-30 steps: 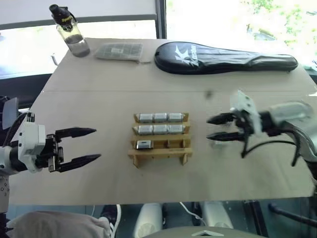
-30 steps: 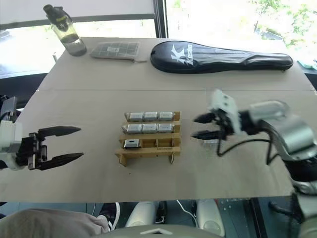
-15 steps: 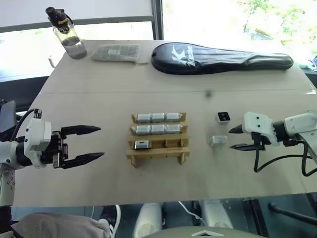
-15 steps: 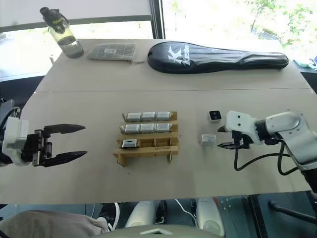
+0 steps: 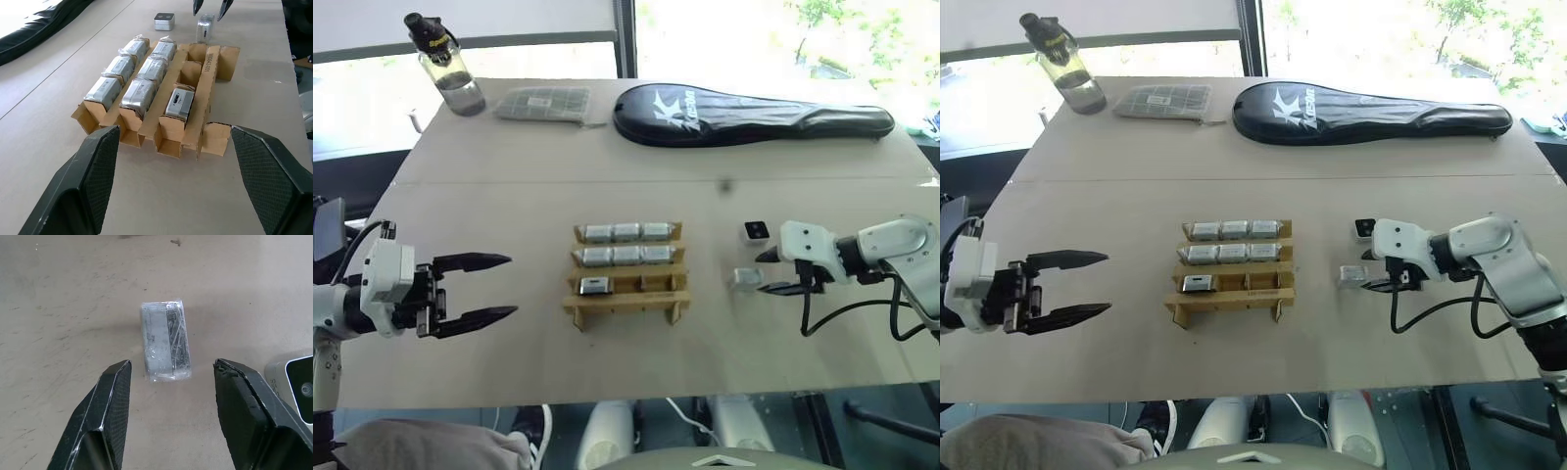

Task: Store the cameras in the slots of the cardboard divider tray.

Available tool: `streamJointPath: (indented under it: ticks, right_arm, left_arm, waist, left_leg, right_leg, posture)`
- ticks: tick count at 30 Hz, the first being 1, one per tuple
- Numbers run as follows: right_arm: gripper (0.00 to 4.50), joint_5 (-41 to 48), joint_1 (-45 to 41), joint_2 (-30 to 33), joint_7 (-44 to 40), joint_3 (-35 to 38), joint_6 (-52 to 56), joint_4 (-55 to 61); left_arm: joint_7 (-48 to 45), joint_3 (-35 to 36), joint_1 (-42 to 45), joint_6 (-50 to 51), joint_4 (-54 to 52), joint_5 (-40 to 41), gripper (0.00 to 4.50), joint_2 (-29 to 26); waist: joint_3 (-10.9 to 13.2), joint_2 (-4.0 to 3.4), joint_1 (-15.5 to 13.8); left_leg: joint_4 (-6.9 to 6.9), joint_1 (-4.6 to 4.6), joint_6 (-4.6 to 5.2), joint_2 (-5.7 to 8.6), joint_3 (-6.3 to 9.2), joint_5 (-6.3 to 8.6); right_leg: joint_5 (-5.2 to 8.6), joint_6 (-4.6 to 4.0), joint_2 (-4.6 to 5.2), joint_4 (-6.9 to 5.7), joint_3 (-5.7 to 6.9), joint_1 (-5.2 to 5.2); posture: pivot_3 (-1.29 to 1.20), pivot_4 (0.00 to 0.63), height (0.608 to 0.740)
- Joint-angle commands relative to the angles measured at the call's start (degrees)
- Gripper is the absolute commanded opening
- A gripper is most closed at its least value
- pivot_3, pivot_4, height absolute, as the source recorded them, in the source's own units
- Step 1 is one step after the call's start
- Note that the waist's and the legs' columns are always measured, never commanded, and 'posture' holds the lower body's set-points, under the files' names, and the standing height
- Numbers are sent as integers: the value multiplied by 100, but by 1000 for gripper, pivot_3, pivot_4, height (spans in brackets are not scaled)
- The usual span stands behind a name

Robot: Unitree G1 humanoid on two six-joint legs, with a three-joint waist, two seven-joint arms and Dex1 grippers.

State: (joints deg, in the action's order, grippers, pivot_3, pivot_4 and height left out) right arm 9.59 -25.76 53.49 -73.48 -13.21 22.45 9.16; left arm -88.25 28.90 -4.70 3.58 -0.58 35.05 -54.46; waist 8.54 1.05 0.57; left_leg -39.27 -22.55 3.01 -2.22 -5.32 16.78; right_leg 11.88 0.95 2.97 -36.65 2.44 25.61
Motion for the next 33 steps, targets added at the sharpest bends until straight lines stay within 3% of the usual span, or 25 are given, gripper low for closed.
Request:
streamJointPath:
  ticks: [1,8,11,14,23,28,33]
  right_arm:
    - [2612,54,-58,-17,-19,53,95,130]
    - [2612,31,-49,-83,-18,6,171,199]
    - [1914,31,-49,-108,-24,4,178,215]
    - [593,27,-23,-78,-44,11,178,231]
    - [568,354,-406,-243,-25,117,702,615]
    - [568,598,-1070,-402,-133,-123,1284,1122]
    - [568,730,-2021,-955,91,-583,2180,1318]
  left_arm:
    - [14,185,-3,-35,-112,50,3740,-106]
    - [7,165,43,-52,-73,41,3740,-113]
    - [6,150,67,-57,-63,37,3740,-117]
    - [-1,148,73,-60,-53,33,3740,-121]
    - [-13,134,93,-68,-27,30,3740,-124]
    - [-23,93,142,-86,24,8,3740,-125]
    - [-24,7,249,-115,92,-22,3740,-114]
  waist:
    - [0,0,0]
    - [0,0,0]
    - [0,0,0]
    - [0,0,0]
    - [0,0,12]
    - [0,0,13]
    - [0,0,12]
  left_leg:
    - [0,0,0,0,0,0]
    - [-1,0,0,0,0,0]
    - [-2,1,0,0,0,0]
    - [-2,1,0,0,0,0]
    - [-3,1,0,0,0,0]
    - [-4,3,0,-3,1,0]
    - [-4,2,0,-2,2,0]
  right_leg:
    - [0,0,0,-1,0,0]
    - [0,0,0,-2,0,0]
    - [0,0,0,-2,0,0]
    - [-1,0,0,-3,0,0]
    - [-1,0,-1,-5,0,0]
    - [-1,0,-4,-9,-2,2]
    - [-1,-2,-2,-8,0,2]
  posture:
    - [0,150,740]
    - [0,150,740]
    - [0,150,740]
    - [0,150,740]
    - [0,150,740]
    - [0,150,740]
    - [0,150,740]
